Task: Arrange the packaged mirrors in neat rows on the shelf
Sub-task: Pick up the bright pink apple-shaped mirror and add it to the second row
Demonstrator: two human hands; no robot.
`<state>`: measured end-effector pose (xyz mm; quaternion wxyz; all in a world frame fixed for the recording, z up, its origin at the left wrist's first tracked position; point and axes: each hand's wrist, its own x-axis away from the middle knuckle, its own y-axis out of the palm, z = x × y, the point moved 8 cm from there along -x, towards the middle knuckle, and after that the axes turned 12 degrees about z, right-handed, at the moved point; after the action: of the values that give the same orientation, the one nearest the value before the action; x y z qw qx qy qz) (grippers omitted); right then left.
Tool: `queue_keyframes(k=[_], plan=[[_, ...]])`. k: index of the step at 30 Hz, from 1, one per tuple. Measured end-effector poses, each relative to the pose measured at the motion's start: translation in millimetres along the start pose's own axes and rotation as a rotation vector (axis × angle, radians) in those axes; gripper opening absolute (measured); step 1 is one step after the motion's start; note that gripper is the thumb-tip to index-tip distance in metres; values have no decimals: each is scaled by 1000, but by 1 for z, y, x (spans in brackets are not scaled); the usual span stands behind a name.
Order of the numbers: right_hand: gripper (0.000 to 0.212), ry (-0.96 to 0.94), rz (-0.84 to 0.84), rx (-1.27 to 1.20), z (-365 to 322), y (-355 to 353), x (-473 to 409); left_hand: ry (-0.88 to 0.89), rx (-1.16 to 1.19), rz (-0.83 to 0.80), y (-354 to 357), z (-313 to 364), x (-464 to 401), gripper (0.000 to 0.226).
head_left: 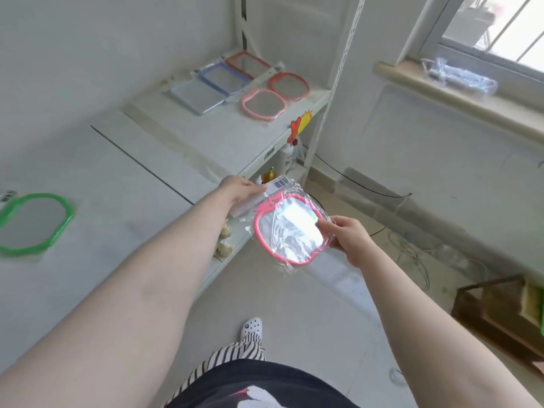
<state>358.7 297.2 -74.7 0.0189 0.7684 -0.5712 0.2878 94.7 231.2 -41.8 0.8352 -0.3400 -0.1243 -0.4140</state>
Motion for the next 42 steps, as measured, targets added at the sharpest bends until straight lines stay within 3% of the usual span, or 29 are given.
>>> queue_keyframes(k=[3,4,6,8,12,15,19,20,22,24,25,29,36,39,42], plan=[[30,-14,-64,22,-24,16,-21,38,-70,-100,-5,24,-36,92],[29,-15,-82,21,-31,22,-26,78,-63,-112,-5,34,-45,86],[26,-13,-95,23,-42,30,-37,168,-40,-56,-4,52,-62,47],[25,-7,-89,22,-53,36,-50,222,16,91,-8,65,-78,23],[17,-41,-72,52,-79,41,-86,225,41,211,-12,73,-103,18],[12,-52,-24,53,-91,40,-120,158,53,226,-19,71,-121,39],[12,-38,37,22,-107,40,-172,-168,41,230,-18,44,-137,84],[15,-45,37,25,-115,41,-184,-252,132,185,-10,39,-139,80],[19,-52,9,25,-134,47,-206,-360,396,56,12,38,-141,43],[19,-74,-32,28,-155,56,-224,-407,609,33,22,43,-146,7],[20,-84,-54,35,-164,62,-231,-404,679,68,20,45,-150,3],[15,-98,-148,77,-184,94,-252,-382,769,255,-3,43,-162,15],[10,82,-292,-31,-207,154,-266,-365,831,499,-55,40,-193,18],[17,116,-264,-71,-216,173,-284,-365,813,532,-68,41,-213,16],[13,99,-191,-3,-226,189,-301,-363,755,537,-81,44,-241,32]])
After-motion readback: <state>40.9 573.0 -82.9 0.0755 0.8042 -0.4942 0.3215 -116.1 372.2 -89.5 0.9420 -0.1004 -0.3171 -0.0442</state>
